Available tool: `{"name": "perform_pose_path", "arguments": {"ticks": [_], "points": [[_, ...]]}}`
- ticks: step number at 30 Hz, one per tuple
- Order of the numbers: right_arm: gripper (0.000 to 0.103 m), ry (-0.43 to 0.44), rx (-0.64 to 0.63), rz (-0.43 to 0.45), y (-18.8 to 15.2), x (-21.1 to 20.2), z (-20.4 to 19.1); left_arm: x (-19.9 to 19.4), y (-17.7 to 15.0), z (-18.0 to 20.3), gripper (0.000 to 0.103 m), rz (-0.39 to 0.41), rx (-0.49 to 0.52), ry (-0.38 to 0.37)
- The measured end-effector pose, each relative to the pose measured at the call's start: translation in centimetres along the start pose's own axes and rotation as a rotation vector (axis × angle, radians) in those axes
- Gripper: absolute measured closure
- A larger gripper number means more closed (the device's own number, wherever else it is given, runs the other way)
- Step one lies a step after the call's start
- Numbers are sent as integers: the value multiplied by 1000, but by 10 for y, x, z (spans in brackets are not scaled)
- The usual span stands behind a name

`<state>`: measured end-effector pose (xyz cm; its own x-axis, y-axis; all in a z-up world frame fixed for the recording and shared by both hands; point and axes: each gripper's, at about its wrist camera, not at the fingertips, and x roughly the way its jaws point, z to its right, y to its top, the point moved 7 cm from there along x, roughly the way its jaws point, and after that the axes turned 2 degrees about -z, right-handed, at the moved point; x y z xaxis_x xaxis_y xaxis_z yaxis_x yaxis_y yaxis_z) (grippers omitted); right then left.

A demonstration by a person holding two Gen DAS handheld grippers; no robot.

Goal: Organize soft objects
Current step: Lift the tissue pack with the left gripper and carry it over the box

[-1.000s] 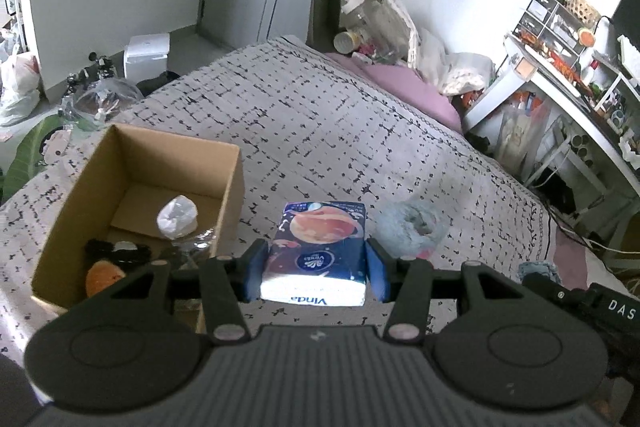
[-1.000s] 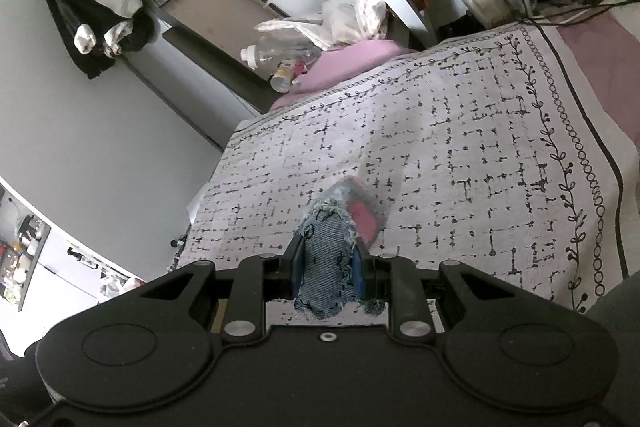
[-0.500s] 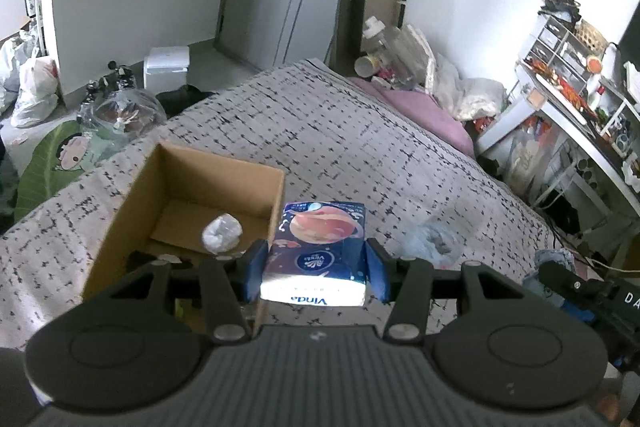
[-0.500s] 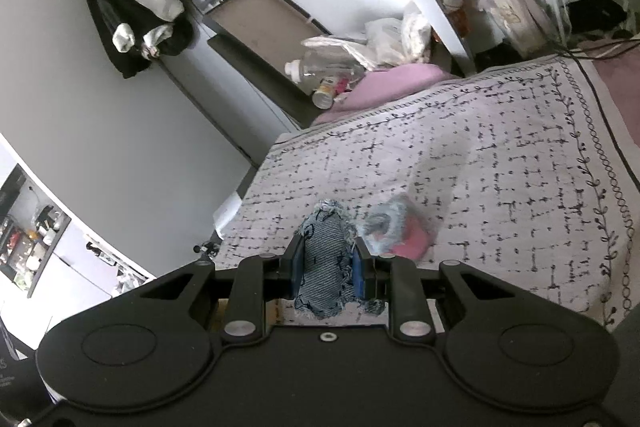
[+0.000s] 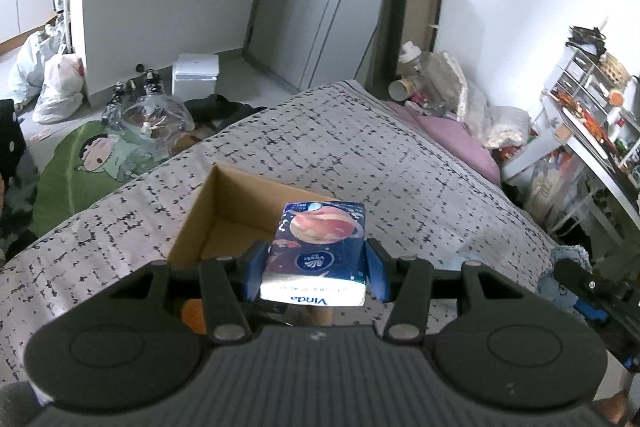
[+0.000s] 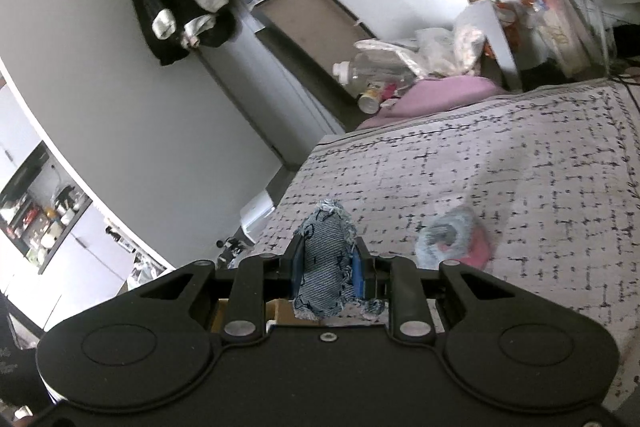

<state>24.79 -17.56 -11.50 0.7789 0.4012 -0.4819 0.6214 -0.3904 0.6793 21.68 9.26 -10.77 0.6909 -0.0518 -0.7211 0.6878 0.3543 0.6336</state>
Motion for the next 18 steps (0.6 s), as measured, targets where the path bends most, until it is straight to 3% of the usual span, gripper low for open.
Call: {"name": "perform_pose_path", "arguments": {"ticks": [9,18], "points": [[79,37,-35,-36,-11,30,-31,12,9,-29,52,-11,-40,27],[79,49,-41,-92,-23,64,-50,47,14,-54,52,-61,-77,42]]}}
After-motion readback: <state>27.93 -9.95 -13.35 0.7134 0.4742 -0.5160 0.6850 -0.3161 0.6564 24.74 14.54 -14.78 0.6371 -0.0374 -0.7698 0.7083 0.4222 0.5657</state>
